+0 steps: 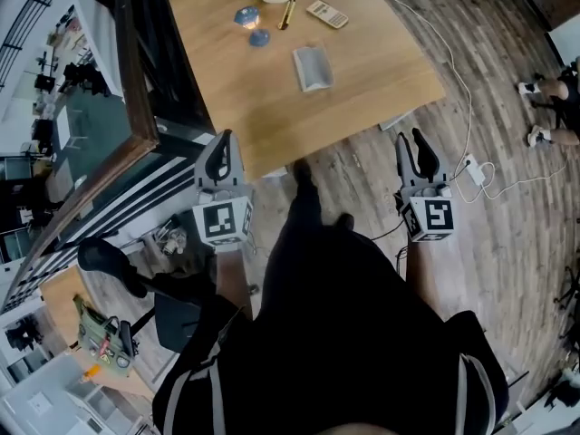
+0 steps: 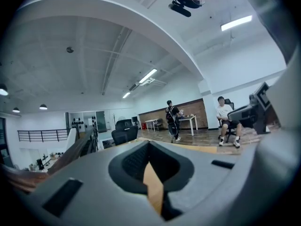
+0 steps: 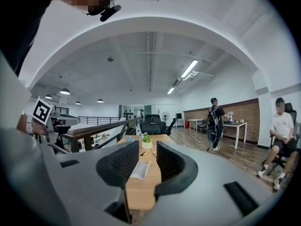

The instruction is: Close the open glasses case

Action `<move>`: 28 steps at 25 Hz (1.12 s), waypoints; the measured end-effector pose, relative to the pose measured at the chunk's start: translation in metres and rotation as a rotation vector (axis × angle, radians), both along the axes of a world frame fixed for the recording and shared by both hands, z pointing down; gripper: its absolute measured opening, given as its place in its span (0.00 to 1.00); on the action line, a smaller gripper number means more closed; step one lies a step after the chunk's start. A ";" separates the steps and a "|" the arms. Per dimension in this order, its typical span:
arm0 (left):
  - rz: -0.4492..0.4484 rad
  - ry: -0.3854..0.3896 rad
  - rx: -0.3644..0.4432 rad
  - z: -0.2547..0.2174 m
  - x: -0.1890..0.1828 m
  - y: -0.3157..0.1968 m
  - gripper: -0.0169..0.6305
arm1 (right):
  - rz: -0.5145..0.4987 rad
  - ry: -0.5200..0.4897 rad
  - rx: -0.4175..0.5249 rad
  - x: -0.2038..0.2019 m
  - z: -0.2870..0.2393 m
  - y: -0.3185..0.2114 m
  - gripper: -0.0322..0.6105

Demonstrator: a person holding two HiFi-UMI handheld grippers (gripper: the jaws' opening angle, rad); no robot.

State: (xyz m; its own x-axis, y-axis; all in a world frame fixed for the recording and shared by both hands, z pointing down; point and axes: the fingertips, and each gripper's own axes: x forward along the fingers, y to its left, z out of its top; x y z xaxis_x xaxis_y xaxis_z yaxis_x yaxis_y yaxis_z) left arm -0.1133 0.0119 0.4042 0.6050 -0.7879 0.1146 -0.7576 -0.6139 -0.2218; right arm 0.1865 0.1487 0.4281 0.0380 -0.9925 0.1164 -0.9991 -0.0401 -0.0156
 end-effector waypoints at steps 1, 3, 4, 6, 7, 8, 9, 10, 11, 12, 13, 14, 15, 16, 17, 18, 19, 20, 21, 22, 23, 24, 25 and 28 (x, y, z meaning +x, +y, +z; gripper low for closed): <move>0.002 0.010 -0.007 0.001 0.001 -0.016 0.02 | -0.002 -0.002 -0.006 -0.002 0.001 -0.016 0.25; 0.009 0.030 -0.014 0.002 0.004 -0.048 0.02 | -0.015 0.003 -0.018 -0.007 -0.002 -0.051 0.25; 0.015 0.035 -0.016 0.003 0.008 -0.063 0.02 | -0.023 0.008 -0.024 -0.009 -0.003 -0.068 0.25; 0.028 0.050 -0.025 0.005 0.016 -0.092 0.02 | -0.031 0.004 -0.032 -0.011 -0.005 -0.102 0.25; 0.031 0.058 -0.031 0.005 0.019 -0.105 0.02 | -0.033 0.001 -0.035 -0.013 -0.006 -0.118 0.25; 0.037 0.064 -0.038 0.007 0.021 -0.117 0.02 | -0.037 0.003 -0.040 -0.014 -0.006 -0.132 0.25; 0.044 0.067 -0.047 0.010 0.022 -0.127 0.02 | -0.043 0.009 -0.047 -0.016 -0.006 -0.146 0.24; 0.048 0.067 -0.058 0.014 0.023 -0.136 0.02 | -0.050 0.014 -0.054 -0.019 -0.005 -0.158 0.24; 0.048 0.067 -0.069 0.019 0.022 -0.143 0.02 | -0.055 0.018 -0.059 -0.021 -0.005 -0.170 0.24; 0.047 0.069 -0.078 0.023 0.022 -0.151 0.02 | -0.059 0.020 -0.063 -0.023 -0.004 -0.181 0.24; 0.045 0.073 -0.084 0.026 0.021 -0.158 0.02 | -0.062 0.023 -0.066 -0.025 -0.004 -0.190 0.24; 0.042 0.075 -0.093 0.029 0.020 -0.165 0.02 | -0.065 0.029 -0.067 -0.025 -0.004 -0.198 0.24; 0.041 0.074 -0.101 0.031 0.019 -0.171 0.02 | -0.069 0.033 -0.069 -0.026 -0.003 -0.205 0.24; 0.041 0.075 -0.105 0.032 0.020 -0.176 0.02 | -0.072 0.034 -0.071 -0.025 -0.003 -0.211 0.24; 0.040 0.076 -0.108 0.033 0.021 -0.180 0.02 | -0.076 0.032 -0.073 -0.024 -0.002 -0.216 0.24; 0.038 0.076 -0.113 0.033 0.022 -0.184 0.02 | -0.081 0.027 -0.075 -0.023 -0.001 -0.222 0.24; 0.036 0.076 -0.120 0.033 0.025 -0.187 0.02 | -0.086 0.021 -0.075 -0.022 -0.001 -0.226 0.24; 0.037 0.077 -0.125 0.032 0.028 -0.189 0.02 | -0.092 0.016 -0.076 -0.020 0.000 -0.230 0.24; 0.038 0.078 -0.128 0.031 0.032 -0.192 0.02 | -0.098 0.011 -0.077 -0.018 0.001 -0.235 0.24; 0.037 0.077 -0.130 0.030 0.036 -0.194 0.02 | -0.105 0.006 -0.078 -0.014 0.003 -0.239 0.24; 0.033 0.073 -0.132 0.030 0.040 -0.197 0.02 | -0.113 0.002 -0.079 -0.011 0.005 -0.243 0.24; 0.025 0.071 -0.135 0.030 0.044 -0.199 0.02 | -0.121 -0.001 -0.077 -0.007 0.006 -0.248 0.24; 0.017 0.068 -0.138 0.031 0.048 -0.199 0.02 | -0.129 -0.004 -0.075 -0.002 0.007 -0.252 0.24; 0.001 0.055 -0.142 0.032 0.059 -0.196 0.02 | -0.140 -0.015 -0.070 0.014 0.007 -0.256 0.24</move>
State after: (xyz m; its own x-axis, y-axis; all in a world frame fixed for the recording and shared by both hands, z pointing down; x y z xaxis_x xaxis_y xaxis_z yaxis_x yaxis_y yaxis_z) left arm -0.0540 -0.1845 0.4361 0.6139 -0.7657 0.1918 -0.7658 -0.6367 -0.0909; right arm 0.2009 -0.1074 0.4354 -0.1022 -0.9774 0.1849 -0.9947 0.0978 -0.0329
